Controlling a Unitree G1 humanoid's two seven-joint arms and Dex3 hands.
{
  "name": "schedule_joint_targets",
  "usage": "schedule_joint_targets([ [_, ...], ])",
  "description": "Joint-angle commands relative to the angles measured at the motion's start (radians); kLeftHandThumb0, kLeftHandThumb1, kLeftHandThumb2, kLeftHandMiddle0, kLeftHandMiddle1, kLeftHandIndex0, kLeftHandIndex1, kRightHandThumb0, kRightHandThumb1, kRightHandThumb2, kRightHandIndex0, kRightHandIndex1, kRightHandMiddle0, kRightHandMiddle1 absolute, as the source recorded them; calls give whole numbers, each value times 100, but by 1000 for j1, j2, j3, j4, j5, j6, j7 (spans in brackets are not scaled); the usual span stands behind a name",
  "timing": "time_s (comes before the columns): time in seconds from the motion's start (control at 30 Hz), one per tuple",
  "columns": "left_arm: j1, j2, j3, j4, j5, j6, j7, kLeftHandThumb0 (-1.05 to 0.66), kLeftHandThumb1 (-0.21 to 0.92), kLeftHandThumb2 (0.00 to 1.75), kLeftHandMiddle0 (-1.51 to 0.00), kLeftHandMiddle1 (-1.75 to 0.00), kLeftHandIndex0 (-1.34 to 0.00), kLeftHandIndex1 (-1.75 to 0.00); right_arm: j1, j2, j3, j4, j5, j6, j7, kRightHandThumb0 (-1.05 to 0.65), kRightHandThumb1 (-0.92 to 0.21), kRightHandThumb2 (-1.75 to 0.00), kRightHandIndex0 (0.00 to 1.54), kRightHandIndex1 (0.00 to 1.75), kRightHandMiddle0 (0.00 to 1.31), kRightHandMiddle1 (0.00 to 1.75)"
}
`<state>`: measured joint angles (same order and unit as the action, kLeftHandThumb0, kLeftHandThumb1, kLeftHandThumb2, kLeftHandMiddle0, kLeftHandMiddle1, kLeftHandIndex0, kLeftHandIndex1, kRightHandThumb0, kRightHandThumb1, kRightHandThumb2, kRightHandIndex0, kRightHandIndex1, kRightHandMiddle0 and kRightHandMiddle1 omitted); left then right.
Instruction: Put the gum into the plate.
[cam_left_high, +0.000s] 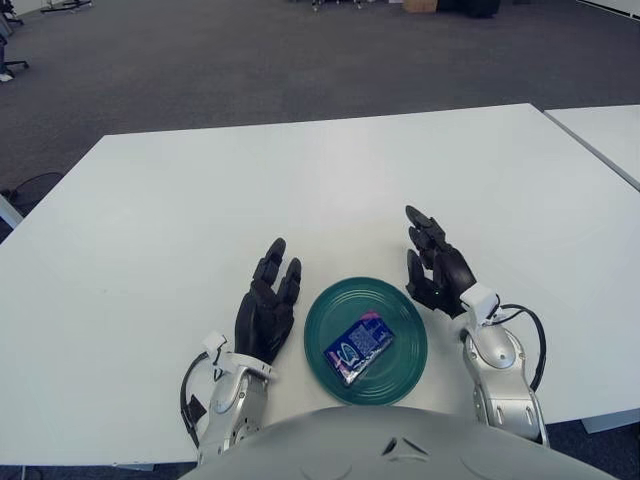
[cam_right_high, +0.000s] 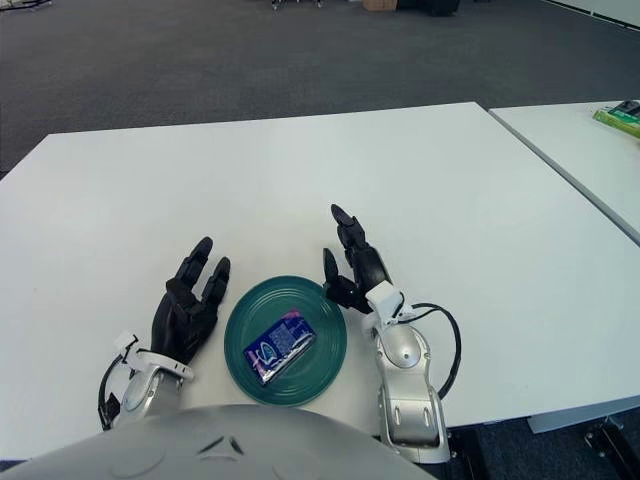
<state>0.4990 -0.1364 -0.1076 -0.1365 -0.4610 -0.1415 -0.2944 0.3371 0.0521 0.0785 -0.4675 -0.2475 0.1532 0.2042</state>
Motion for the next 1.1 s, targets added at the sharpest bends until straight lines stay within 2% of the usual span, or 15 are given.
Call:
schedule_joint_targets([
  [0.0,14,-7,6,16,2,5,3,-105,92,94,0,0,0,-43,2,-17,-11,-1,20,-9,-26,-94,-92,-96,6,0,0,10],
  [0.3,41,-16,9,10,42,-26,39,-105,92,91,0,0,0,-46,1,-64,-74,105,70,-60,-68,-91,-92,-103,7,1,0,12],
  [0.53,59,-5,9,8,112,-69,63,-105,92,92,-2,-1,0,-45,70,-96,-86,203,112,-150,-68,-88,-92,-107,7,0,0,10],
  [0.63,60,4,11,12,146,-82,74,-105,92,94,-2,-1,0,-42,78,-106,-86,250,121,-184,-67,-86,-92,-110,8,1,0,8],
  [0.77,47,16,15,26,204,-99,97,-105,92,97,-1,0,0,-36,48,-114,-89,345,127,-222,-70,-85,-92,-111,8,1,0,8],
  [0.9,12,23,20,60,243,-104,112,-104,92,99,0,0,0,-29,-12,-119,-94,465,133,-257,-78,-86,-92,-112,8,0,0,8],
  [1.07,-126,42,66,223,259,-120,117,-103,92,100,0,0,0,-23,-84,-123,-99,593,147,-284,-88,-87,-92,-112,7,0,0,8],
])
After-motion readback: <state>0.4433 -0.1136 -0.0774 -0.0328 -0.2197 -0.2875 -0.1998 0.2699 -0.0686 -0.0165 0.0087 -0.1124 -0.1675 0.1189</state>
